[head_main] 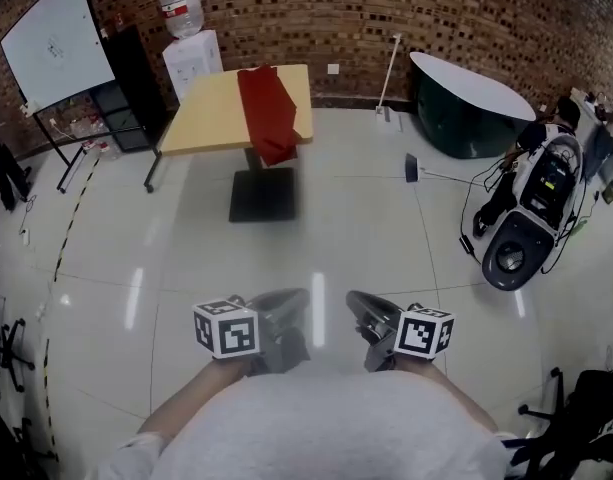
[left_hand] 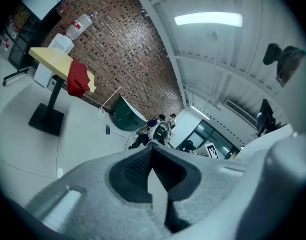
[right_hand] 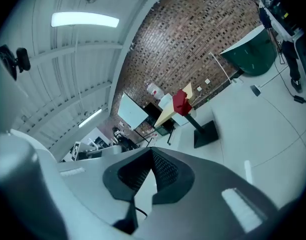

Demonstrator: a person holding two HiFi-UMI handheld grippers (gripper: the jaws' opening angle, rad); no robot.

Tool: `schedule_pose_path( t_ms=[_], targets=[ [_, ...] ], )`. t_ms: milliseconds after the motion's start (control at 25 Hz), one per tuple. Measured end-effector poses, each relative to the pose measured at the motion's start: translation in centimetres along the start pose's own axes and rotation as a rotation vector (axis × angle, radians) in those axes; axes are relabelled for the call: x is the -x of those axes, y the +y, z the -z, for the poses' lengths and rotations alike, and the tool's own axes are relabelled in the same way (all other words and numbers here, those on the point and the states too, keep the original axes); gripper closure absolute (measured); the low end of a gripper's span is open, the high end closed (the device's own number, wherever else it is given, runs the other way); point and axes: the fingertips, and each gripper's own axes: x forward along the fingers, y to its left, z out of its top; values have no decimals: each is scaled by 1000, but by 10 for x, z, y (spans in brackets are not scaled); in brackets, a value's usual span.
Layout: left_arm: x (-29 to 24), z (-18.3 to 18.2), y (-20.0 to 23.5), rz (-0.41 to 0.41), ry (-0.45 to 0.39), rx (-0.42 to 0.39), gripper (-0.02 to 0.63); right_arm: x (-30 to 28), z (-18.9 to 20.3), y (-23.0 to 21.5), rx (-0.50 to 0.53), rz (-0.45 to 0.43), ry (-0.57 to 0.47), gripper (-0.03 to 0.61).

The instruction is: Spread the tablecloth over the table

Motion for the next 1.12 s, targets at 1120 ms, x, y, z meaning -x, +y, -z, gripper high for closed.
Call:
schedule_pose_path(
  t_ms=[1120],
  targets=[
    [-139,-339,423,-135,-114,424,440,-335,-297,-181,-37,26,-2,581]
  ],
)
